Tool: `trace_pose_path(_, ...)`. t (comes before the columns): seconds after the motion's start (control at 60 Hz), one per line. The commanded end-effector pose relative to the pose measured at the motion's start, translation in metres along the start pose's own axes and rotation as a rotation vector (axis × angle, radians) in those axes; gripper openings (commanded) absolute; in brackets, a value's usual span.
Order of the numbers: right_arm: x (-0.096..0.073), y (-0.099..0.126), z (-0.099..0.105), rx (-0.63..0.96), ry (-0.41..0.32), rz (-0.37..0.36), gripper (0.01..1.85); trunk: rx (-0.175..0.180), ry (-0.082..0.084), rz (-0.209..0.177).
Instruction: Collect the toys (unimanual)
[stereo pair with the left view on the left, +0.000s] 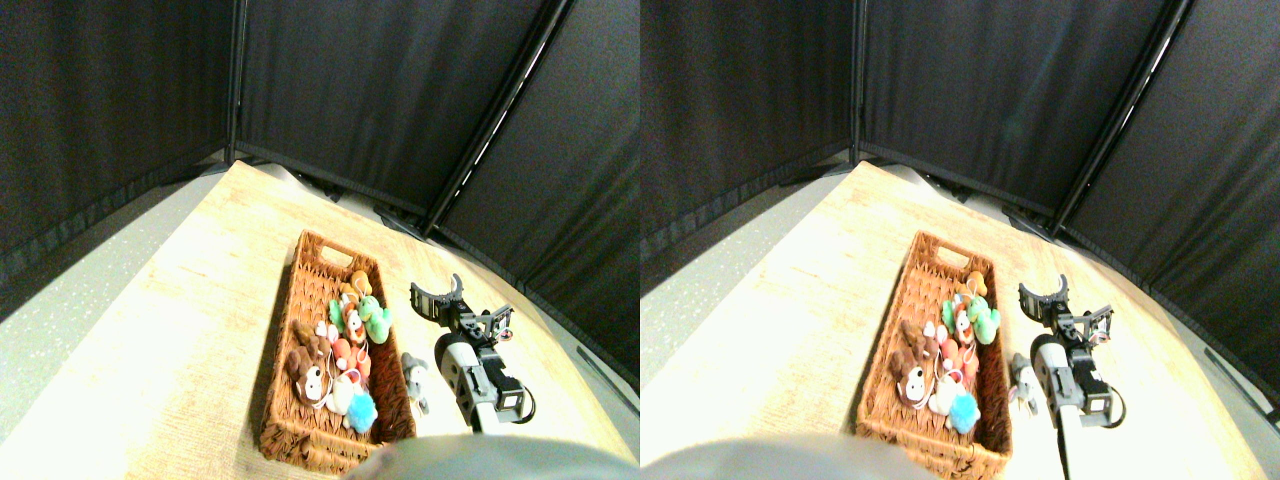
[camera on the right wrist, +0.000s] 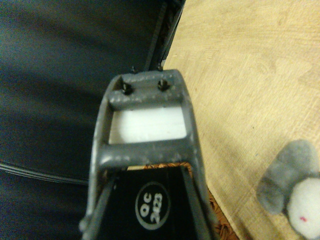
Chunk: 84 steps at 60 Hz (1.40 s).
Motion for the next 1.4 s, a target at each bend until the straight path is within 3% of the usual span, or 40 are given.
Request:
trace_pose_path(0.017, -0.010, -0.012, 0.032, 0.018, -0.036, 0.074, 0.77, 0.023, 0.011, -0.015)
trace_pose_path(0.167, -0.028, -0.033, 0.024, 0.089, -0.028, 0.024, 0.87, 0.039, 0.019, -0.017)
trace_pose_path(0.383, -0.048, -0.062, 0.008, 0.148, 0.000, -0.061, 0.86, 0.051, 0.030, -0.020)
trace_pose_path(0.75, -0.058, -0.084, -0.013, 0.255, 0.067, -0.143, 0.80, 0.049, 0.029, -0.019)
trace_pose_path(1.033, -0.043, -0.106, -0.022, 0.317, 0.040, -0.197, 0.79, 0.036, 0.024, -0.008)
trace_pose_path(1.15, -0.034, -0.117, -0.025, 0.320, 0.027, -0.231, 0.67, 0.036, 0.024, -0.008)
trace_pose_path(1.4, -0.025, -0.130, -0.023, 0.333, 0.017, -0.265, 0.69, 0.036, 0.024, -0.008)
